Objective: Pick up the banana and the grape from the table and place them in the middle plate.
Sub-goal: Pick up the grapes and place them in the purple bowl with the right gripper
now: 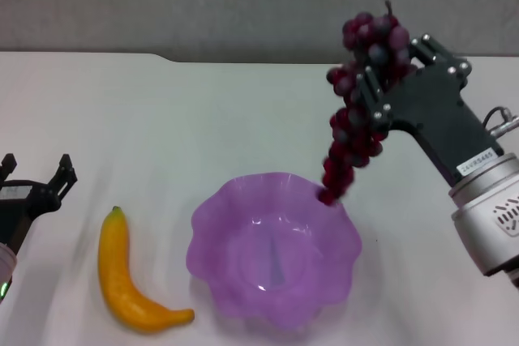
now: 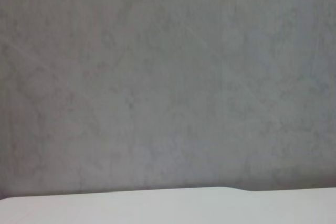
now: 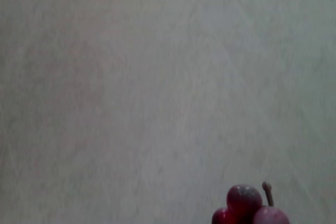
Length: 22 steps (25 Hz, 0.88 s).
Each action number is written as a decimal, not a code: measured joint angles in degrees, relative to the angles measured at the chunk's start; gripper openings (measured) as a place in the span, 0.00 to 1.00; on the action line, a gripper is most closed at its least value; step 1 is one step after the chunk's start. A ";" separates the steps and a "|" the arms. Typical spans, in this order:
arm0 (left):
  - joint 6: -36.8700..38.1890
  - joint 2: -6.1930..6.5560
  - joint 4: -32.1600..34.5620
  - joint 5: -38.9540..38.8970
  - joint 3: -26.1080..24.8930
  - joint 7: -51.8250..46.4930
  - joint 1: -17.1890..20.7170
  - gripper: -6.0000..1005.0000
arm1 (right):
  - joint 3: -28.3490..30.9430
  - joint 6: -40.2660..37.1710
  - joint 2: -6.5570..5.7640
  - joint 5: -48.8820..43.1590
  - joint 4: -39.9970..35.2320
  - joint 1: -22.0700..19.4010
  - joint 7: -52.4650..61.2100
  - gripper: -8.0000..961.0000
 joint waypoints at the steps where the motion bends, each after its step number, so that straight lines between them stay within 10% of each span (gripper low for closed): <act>1: -0.14 -0.01 0.00 -0.02 0.00 0.00 0.00 0.89 | 0.28 -0.04 0.00 -0.69 0.81 -0.21 0.00 0.43; 22: -1.61 -0.11 -0.38 0.17 0.11 -0.02 -0.54 0.89 | -2.11 8.56 0.36 -2.22 -3.64 9.61 9.44 0.43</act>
